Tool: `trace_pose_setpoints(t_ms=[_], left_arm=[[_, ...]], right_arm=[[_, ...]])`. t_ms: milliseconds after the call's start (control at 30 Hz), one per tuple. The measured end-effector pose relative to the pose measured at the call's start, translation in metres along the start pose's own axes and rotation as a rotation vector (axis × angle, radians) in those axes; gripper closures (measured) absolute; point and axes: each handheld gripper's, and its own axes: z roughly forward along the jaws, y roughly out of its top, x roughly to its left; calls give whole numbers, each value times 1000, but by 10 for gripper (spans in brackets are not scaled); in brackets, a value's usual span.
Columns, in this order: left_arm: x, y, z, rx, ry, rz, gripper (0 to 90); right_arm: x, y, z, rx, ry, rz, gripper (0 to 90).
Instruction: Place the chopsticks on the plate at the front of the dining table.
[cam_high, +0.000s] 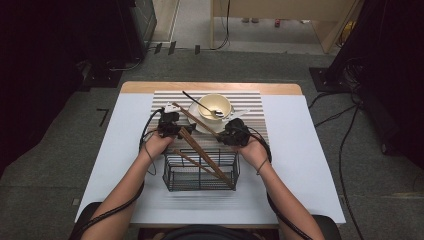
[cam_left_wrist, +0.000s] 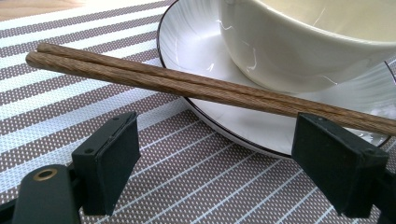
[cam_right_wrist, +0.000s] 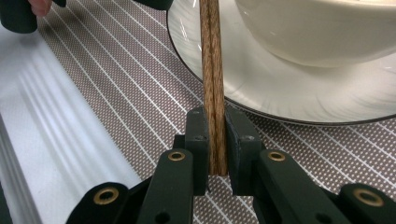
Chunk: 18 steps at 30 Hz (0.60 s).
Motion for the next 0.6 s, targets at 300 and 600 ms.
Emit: trace_pose_setpoints(t_ms=[300, 600], left_arm=[[-2, 3, 4, -6, 2, 11, 154], [0, 3, 7, -9, 7, 5, 154]], right_arm=[[-1, 1, -1, -18, 15, -8, 727], [0, -6, -4, -34, 39, -63, 566]])
